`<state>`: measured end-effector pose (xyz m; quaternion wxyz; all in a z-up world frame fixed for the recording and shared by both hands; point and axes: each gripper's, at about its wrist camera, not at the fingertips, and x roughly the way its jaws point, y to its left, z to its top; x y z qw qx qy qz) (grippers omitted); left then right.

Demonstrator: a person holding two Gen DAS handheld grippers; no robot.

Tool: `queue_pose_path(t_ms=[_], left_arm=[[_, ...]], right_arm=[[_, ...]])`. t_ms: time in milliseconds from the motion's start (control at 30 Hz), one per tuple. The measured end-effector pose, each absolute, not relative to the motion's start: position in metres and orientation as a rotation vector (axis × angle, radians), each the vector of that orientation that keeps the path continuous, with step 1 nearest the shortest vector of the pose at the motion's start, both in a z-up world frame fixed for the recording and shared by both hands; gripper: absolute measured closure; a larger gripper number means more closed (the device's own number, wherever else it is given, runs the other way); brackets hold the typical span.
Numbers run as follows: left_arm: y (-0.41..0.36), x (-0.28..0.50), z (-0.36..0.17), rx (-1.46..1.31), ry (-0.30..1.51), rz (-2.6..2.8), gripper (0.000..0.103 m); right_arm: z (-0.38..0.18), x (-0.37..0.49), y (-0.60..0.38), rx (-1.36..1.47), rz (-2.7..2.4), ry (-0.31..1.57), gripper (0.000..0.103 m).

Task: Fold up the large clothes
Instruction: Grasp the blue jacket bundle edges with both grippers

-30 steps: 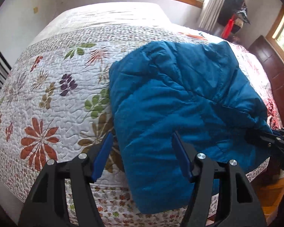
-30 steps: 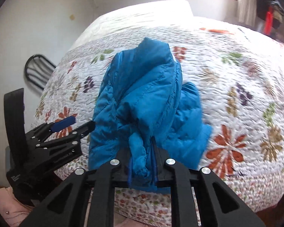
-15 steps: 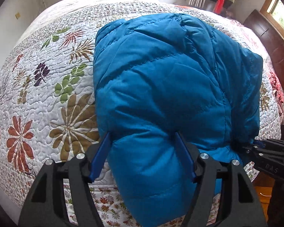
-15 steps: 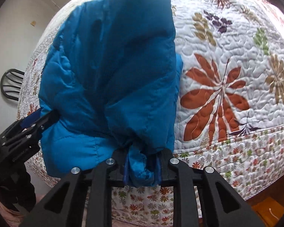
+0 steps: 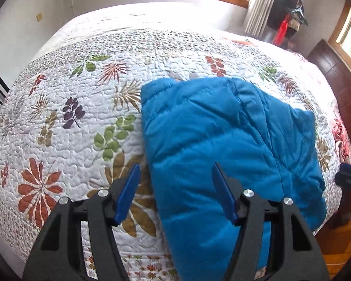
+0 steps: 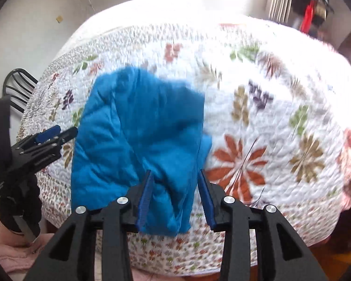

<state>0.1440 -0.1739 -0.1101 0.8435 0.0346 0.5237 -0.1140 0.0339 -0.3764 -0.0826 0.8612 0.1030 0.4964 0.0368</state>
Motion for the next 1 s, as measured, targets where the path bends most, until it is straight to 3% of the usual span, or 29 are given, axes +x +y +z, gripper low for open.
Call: queue_pose_path(t_ms=[100, 267, 500, 767, 1000], left_arm=[[-0.180, 0.155, -0.110, 0.066, 1.101, -0.222, 0.040], [-0.188, 0.170, -0.118, 0.059, 1.111, -0.215, 0.040], [-0.201, 0.162, -0.139, 0.047, 1.184, -0.256, 0.040], [-0.217, 0.158, -0.165, 0.133, 1.203, -0.227, 0.040], [-0.212, 0.165, -0.158, 0.131, 1.234, -0.254, 0.042]], right_arm=[[-0.079, 0.065, -0.363, 0.207, 0.172, 1.019, 0.063], [-0.120, 0.123, -0.341, 0.207, 0.189, 1.106, 0.066], [-0.175, 0.102, -0.379, 0.330, 0.114, 1.231, 0.083], [-0.215, 0.101, -0.384, 0.440, 0.116, 1.209, 0.085], [-0.194, 0.092, -0.390, 0.450, 0.149, 1.181, 0.084]])
